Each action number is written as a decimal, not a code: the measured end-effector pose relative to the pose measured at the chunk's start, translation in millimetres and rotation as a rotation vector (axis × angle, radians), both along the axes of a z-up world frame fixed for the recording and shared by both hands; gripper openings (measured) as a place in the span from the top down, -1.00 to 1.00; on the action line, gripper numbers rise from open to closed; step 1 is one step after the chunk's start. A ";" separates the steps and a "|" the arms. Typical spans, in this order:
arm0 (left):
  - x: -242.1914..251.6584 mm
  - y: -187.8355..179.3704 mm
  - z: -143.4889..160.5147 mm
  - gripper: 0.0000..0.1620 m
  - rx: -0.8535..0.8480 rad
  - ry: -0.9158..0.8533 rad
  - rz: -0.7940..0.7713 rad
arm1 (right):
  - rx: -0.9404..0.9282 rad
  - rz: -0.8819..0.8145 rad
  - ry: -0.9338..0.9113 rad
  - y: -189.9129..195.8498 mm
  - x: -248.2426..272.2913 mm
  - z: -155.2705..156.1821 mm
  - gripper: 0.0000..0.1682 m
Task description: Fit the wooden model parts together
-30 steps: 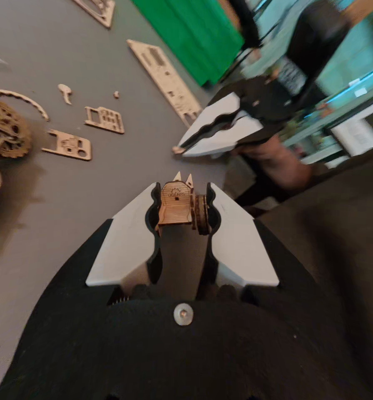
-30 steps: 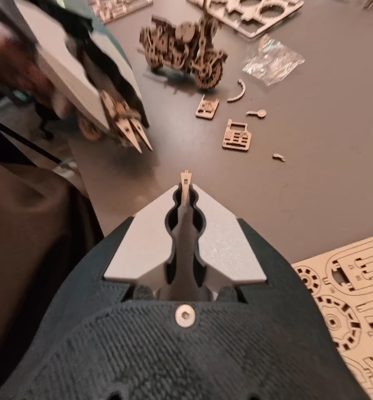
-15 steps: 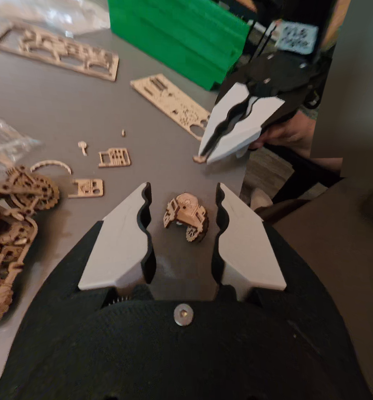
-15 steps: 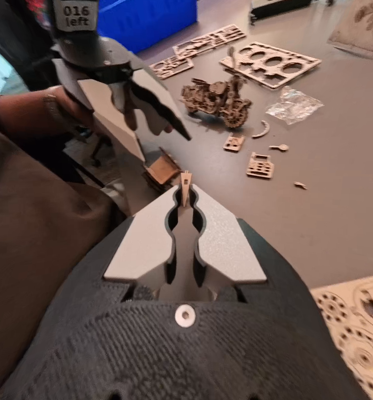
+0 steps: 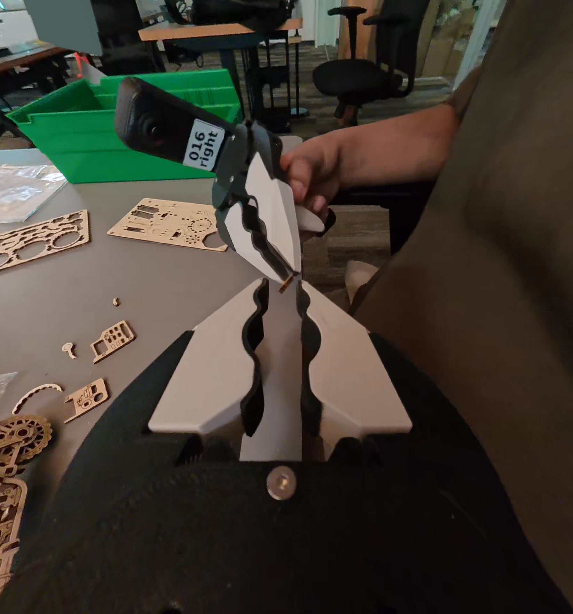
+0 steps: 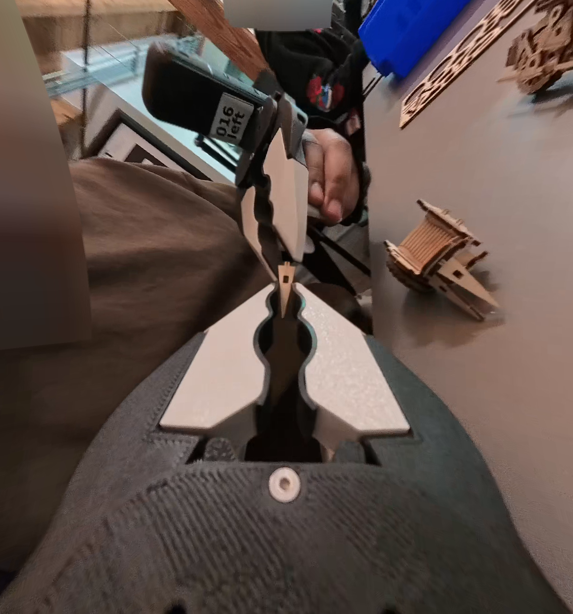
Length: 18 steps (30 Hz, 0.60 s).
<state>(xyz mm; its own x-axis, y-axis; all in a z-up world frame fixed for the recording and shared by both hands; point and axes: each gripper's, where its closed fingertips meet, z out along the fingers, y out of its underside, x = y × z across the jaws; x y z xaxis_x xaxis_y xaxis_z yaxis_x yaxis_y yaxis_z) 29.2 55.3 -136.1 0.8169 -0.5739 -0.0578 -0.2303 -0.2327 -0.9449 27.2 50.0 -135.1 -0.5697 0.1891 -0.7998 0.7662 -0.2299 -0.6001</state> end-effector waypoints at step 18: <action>-17.7 14.0 34.4 1.00 -0.043 -0.597 0.062 | 0.069 -0.285 0.373 34.3 -19.6 42.7 0.74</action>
<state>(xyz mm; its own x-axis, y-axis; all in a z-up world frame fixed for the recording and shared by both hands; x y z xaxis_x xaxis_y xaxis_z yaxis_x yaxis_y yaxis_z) 11.5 69.3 -101.7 0.7329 -0.5160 0.4435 0.3523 -0.2698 -0.8962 7.6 84.2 -92.3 -0.7334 0.4252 -0.5304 0.4077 -0.3493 -0.8437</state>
